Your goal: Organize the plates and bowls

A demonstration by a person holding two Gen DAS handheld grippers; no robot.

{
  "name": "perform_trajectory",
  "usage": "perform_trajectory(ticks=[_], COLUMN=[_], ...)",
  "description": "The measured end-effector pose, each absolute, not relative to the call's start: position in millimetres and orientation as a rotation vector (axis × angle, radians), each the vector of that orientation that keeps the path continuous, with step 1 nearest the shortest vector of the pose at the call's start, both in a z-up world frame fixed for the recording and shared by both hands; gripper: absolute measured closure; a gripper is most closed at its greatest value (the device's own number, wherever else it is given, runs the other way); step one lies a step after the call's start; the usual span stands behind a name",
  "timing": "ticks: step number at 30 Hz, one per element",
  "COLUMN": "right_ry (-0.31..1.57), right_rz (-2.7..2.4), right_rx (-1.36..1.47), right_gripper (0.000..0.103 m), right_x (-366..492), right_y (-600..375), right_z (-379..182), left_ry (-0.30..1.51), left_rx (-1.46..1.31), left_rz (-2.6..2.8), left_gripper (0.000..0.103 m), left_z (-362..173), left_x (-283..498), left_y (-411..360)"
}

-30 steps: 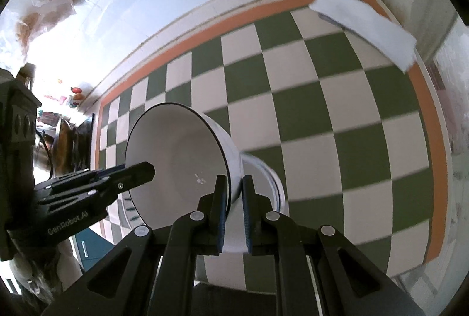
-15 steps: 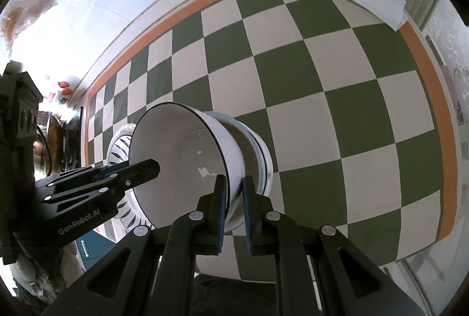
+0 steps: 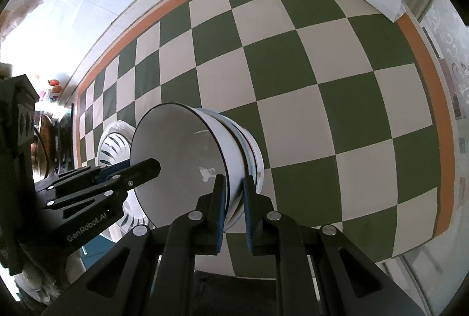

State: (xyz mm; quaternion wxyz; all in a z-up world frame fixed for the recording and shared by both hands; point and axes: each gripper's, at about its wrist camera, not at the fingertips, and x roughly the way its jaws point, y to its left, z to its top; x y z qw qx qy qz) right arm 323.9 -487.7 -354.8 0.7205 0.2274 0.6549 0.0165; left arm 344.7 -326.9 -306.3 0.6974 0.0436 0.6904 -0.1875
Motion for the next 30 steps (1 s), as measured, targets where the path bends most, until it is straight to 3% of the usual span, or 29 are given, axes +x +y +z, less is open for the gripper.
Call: perform_trajectory(ticks=[13, 20, 22, 24, 27, 30], right_ry=[1.433, 1.347, 1.316, 1.292, 1.259, 1.232], right_rz=[0.008, -0.018, -0.019, -0.02, -0.017, -0.007], right_rx=[0.444, 0.347, 0.328, 0.314, 0.291, 0.287], right_gripper=[0.086, 0.073, 0.067, 0.063, 0.047, 0.025], right_x=[322.2, 301.5, 292.6, 284.4, 269.9, 255.6], right_y=[-481.0, -465.6, -460.8, -457.2, -450.7, -445.4], right_z=[-339.5, -293.9, -279.2, -267.0, -247.0, -229.6], left_ry=[1.482, 1.384, 1.367, 1.347, 1.285, 1.256], left_rx=[0.099, 0.124, 0.117, 0.112, 0.124, 0.113], left_rz=[-0.406, -0.415, -0.415, -0.418, -0.406, -0.403], left_gripper=[0.087, 0.073, 0.064, 0.031, 0.017, 0.013], left_z=[-282.5, -244.3, -234.2, -223.9, -203.7, -188.5], left_x=[337.3, 318.9, 313.8, 308.3, 297.6, 288.2], left_y=[-316.9, -303.9, -297.9, -292.6, -284.8, -276.7])
